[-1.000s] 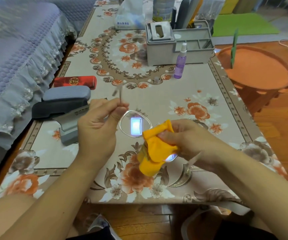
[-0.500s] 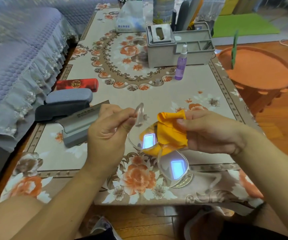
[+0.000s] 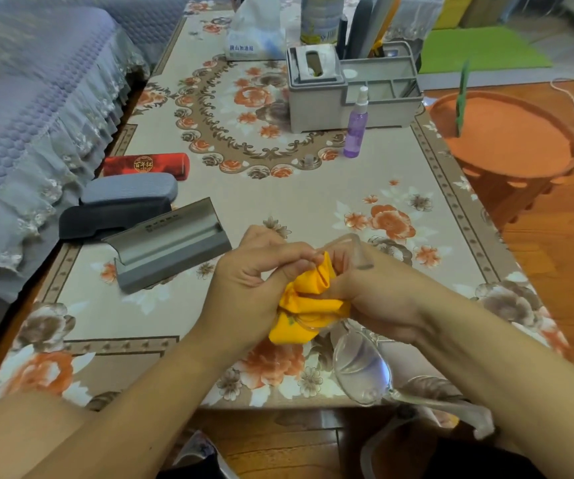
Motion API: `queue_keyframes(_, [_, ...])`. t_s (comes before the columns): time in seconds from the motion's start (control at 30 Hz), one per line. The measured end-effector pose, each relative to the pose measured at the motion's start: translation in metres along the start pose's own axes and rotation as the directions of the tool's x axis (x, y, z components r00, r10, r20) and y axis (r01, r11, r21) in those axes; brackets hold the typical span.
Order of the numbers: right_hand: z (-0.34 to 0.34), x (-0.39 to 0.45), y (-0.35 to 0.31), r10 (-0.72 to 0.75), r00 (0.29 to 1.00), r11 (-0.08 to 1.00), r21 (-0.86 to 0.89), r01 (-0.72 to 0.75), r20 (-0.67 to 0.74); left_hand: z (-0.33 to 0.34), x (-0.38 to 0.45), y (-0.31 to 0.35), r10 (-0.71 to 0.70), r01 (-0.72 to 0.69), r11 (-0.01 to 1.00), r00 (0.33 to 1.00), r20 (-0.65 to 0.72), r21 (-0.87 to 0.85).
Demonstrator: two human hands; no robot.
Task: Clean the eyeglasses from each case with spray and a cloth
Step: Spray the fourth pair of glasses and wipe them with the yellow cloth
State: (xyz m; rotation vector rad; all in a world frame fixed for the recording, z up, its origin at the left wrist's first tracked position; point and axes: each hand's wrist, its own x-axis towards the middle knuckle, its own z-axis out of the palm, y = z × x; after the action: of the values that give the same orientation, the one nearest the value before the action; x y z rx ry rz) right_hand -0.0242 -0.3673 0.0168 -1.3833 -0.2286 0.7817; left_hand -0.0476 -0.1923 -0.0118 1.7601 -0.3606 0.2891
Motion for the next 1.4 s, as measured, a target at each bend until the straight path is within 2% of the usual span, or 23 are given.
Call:
queue_keyframes(0.13, [-0.002,0.001,0.003,0.1,0.995,0.987,0.13,-0.096,-0.019,-0.003,0.005,0.002,-0.056,0.054,0.998,0.998,-0.038,-0.039])
queue_keyframes(0.2, [0.0,-0.003,-0.002,0.119,0.983,0.971,0.19,-0.144,0.138,-0.004,0.004,0.003,-0.033,0.032,0.999,0.998,-0.045,-0.012])
queue_keyframes(0.27, [0.004,-0.007,-0.003,0.141,0.96,0.976,0.127,-0.176,0.242,-0.003,0.0,0.003,0.038,-0.037,0.998,0.999,-0.005,0.06])
queue_keyframes(0.37, [0.007,-0.005,0.002,0.152,0.984,0.988,-0.003,-0.153,0.097,0.002,-0.004,0.0,0.077,-0.083,0.992,0.995,0.068,0.093])
queue_keyframes(0.5, [0.008,-0.002,0.002,0.076,0.996,0.996,0.052,-0.074,-0.041,0.003,0.002,0.002,-0.075,0.075,0.996,0.997,0.006,-0.056])
queue_keyframes(0.57, [0.003,-0.004,0.0,0.064,0.997,0.995,0.082,-0.06,-0.05,-0.002,0.003,0.004,-0.065,0.063,0.996,0.998,-0.024,-0.06])
queue_keyframes(0.63, [-0.002,-0.009,-0.001,0.13,0.984,0.978,0.149,-0.147,0.119,-0.006,0.001,0.006,-0.021,0.021,1.0,0.999,-0.034,-0.005])
queue_keyframes(0.7, [-0.007,-0.015,-0.003,0.187,0.924,0.945,0.197,-0.263,0.335,-0.01,0.0,0.008,0.024,-0.023,0.999,0.999,-0.027,0.028])
queue_keyframes(0.73, [-0.009,-0.016,-0.003,0.198,0.897,0.935,0.199,-0.294,0.396,-0.01,0.0,0.009,0.048,-0.047,0.998,0.999,-0.019,0.038])
queue_keyframes(0.8, [-0.012,-0.013,-0.002,0.215,0.884,0.933,0.179,-0.311,0.415,-0.008,0.002,0.01,0.074,-0.074,0.996,0.997,-0.008,0.042])
queue_keyframes(0.93, [0.001,-0.006,0.001,0.228,0.939,0.961,0.092,-0.259,0.258,-0.003,0.003,0.007,0.032,-0.032,0.999,0.999,0.028,0.007])
queue_keyframes(1.07, [0.01,-0.002,0.007,0.152,0.988,0.988,0.016,-0.153,0.028,0.001,0.0,0.005,-0.049,0.053,0.997,0.996,0.079,-0.051])
queue_keyframes(1.13, [0.012,0.0,0.012,0.071,0.994,0.997,0.017,-0.07,-0.082,0.0,0.0,0.004,-0.068,0.071,0.995,0.997,0.042,-0.067])
queue_keyframes(1.23, [0.015,-0.001,0.015,-0.004,0.988,1.0,-0.009,0.003,-0.151,-0.002,-0.003,0.007,-0.109,0.105,0.991,0.993,-0.042,-0.086])
queue_keyframes(1.3, [0.014,-0.002,0.01,-0.058,0.977,0.996,-0.08,0.042,-0.206,-0.003,-0.006,0.01,-0.06,0.06,0.998,0.993,-0.099,-0.005])
queue_keyframes(1.4, [-0.007,-0.003,-0.003,-0.071,0.947,0.996,0.019,0.081,-0.313,-0.015,-0.007,0.012,0.002,0.014,0.998,0.972,-0.237,0.069])
